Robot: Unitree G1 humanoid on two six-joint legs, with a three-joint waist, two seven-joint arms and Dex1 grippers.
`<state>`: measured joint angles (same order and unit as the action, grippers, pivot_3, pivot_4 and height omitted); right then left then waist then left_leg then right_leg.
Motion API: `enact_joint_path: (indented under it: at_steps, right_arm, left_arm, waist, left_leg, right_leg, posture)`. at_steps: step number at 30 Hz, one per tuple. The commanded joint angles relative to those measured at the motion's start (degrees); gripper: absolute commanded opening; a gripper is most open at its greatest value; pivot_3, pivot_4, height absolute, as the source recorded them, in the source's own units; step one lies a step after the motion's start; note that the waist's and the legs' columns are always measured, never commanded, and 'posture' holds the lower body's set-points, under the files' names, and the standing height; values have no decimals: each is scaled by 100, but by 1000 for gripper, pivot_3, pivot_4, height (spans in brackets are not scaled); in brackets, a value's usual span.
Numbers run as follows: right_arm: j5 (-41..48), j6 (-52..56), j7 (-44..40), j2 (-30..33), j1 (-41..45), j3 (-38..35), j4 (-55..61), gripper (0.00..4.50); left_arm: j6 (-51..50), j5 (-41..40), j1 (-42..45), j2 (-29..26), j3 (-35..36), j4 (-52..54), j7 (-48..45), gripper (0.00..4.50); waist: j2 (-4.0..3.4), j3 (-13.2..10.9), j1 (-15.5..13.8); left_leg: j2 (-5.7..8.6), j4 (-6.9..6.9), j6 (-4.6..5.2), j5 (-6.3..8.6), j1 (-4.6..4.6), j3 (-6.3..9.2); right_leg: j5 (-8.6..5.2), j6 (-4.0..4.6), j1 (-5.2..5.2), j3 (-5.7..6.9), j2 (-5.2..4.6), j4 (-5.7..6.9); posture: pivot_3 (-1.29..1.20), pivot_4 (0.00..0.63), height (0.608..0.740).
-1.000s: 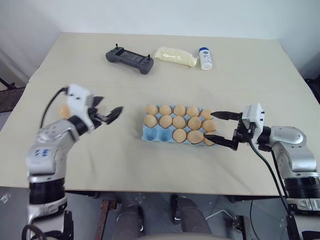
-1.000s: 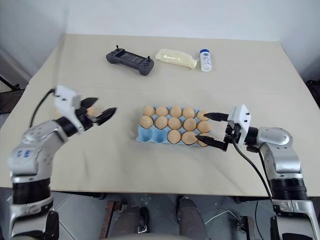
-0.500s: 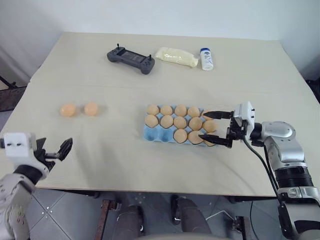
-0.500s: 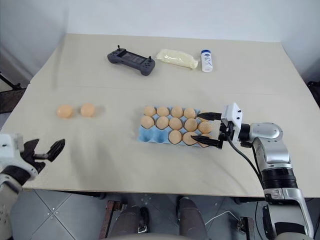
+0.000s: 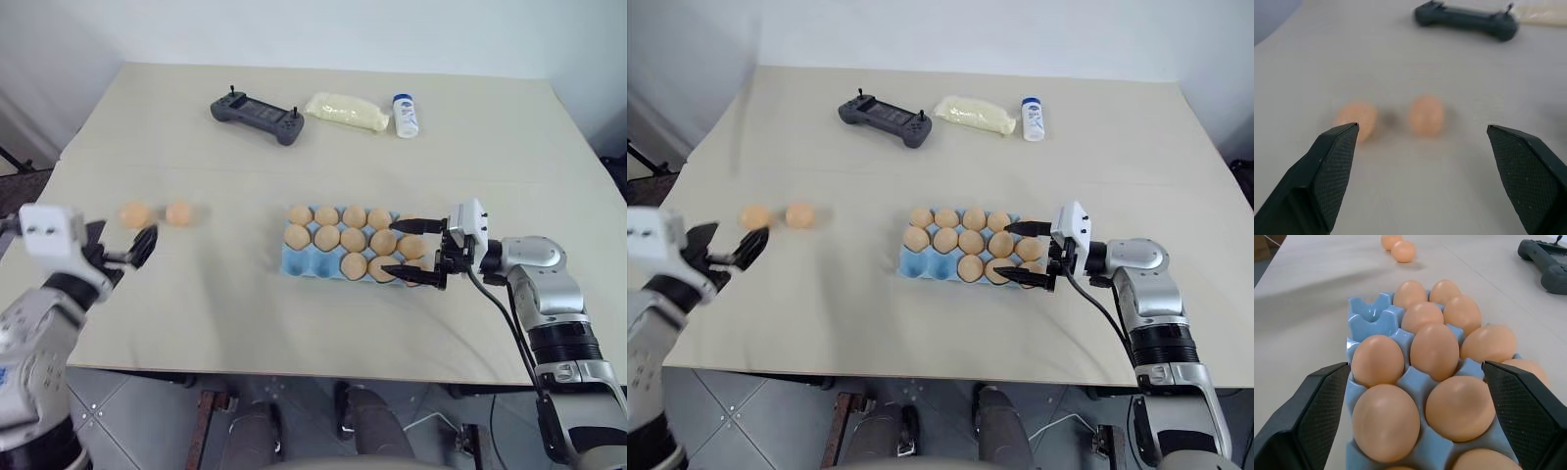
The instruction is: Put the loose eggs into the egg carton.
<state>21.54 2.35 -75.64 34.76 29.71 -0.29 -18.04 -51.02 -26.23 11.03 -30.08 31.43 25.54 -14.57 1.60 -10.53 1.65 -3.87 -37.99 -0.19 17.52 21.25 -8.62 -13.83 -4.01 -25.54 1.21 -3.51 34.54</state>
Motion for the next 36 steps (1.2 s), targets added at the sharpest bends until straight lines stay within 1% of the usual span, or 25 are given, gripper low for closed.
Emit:
enact_joint_path:
  at_steps: [1, 7, 13, 23, 28, 31, 32, 36]
  right_arm:
    - [80, -41, 10, 72, -90, -141, 242, 4500]
    - [82, 5, 159, 166, -325, -237, 446, 4500]
    - [110, 48, 269, 233, -479, -298, 581, 4500]
    - [92, 48, 335, 224, -522, -301, 588, 4500]
    - [85, 22, 337, 235, -520, -310, 555, 4500]
    - [82, 11, 346, 248, -543, -326, 556, 4500]
    - [81, 8, 347, 253, -555, -328, 560, 4500]
    - [76, 4, 359, 264, -574, -334, 560, 4500]
  left_arm:
    - [143, 203, 446, -135, -453, -517, 37, 4473]
    - [619, 649, 1389, -167, -967, -1829, 165, 4473]
    - [1121, 981, 2027, -191, -1198, -3018, 158, 4473]
    - [1652, 1171, 2503, -11, -1660, -4129, -184, 4473]
    - [1636, 1234, 2693, -20, -1818, -4642, -315, 4473]
    - [1728, 1267, 2704, -11, -1825, -4737, -307, 3881]
    - [1700, 1297, 2695, -23, -1852, -4745, -293, 3597]
    - [1751, 1344, 2638, -20, -1875, -4737, -305, 2236]
  waist:
    - [0, 0, 8]
    - [0, 0, 2]
    - [0, 0, 9]
    - [0, 0, -7]
    - [0, 0, -3]
    - [0, 0, 1]
    - [0, 0, -2]
    - [0, 0, -9]
  left_leg:
    - [0, 1, 9, -4, -1, -3]
    - [-16, 4, -4, 1, -1, -12]
    - [-12, 4, -5, -4, -3, -15]
    - [-6, 3, -4, -5, -1, -17]
    - [-6, 1, -3, -5, -3, -18]
    - [-7, 1, -3, -5, -3, -18]
    - [-7, 2, -4, -5, -3, -17]
    - [-6, 1, -3, -5, -1, -17]
  right_leg:
    - [0, 0, 0, 2, 0, -1]
    - [0, -1, -7, 11, 3, 1]
    - [0, -1, -7, 16, 8, 5]
    - [1, -2, -8, 27, 3, 8]
    - [1, -3, -8, 31, 3, 11]
    - [1, -3, -8, 32, 4, 12]
    - [1, -3, -8, 32, 4, 12]
    - [1, -3, -8, 38, 2, 13]
  posture:
    - [0, 150, 740]
    - [0, 150, 740]
    - [0, 150, 740]
    - [0, 150, 740]
    - [0, 150, 740]
    - [0, 150, 740]
    - [0, 150, 740]
    - [0, 150, 740]
